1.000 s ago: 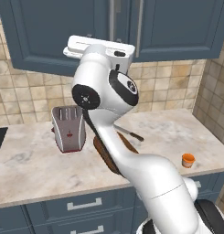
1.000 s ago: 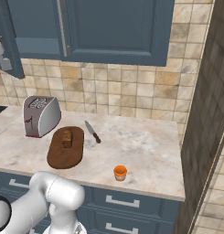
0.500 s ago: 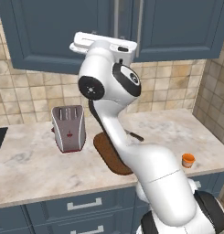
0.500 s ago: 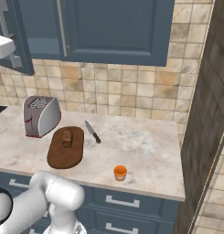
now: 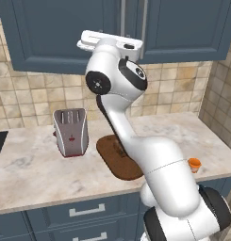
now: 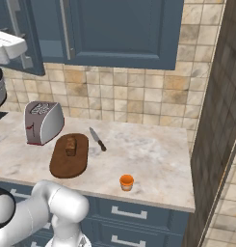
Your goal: Pick the bread, place it on the cutting board, pick the jam, place it on the counter, and close the cabinet.
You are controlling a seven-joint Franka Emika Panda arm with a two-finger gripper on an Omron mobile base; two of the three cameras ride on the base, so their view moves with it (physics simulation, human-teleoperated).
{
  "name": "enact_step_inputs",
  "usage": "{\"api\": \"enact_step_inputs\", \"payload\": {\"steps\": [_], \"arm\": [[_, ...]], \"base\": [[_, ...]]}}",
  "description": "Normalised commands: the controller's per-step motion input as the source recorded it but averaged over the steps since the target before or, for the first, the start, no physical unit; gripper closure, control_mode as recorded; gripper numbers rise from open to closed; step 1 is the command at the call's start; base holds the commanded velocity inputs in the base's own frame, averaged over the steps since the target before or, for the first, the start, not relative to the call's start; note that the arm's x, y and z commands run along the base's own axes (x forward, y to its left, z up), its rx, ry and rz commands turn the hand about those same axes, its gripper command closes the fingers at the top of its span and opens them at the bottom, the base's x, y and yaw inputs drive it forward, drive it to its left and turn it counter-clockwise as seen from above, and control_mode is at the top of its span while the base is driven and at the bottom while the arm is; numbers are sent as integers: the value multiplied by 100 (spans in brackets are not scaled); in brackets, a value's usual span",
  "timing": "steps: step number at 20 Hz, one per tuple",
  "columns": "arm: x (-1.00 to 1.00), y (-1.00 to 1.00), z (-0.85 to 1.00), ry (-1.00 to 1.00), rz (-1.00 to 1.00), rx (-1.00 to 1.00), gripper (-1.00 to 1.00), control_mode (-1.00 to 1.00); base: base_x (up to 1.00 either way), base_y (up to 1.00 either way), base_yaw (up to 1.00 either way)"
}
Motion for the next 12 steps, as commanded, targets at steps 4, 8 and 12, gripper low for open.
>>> {"api": "enact_step_inputs", "payload": {"steps": [4,8,12], "arm": [[39,-25,0,0,0,0,-100,-100],[38,-26,0,0,0,0,-100,-100],[39,-24,0,0,0,0,-100,-100]], "base": [[0,0,0],[0,0,0],[0,0,0]]}}
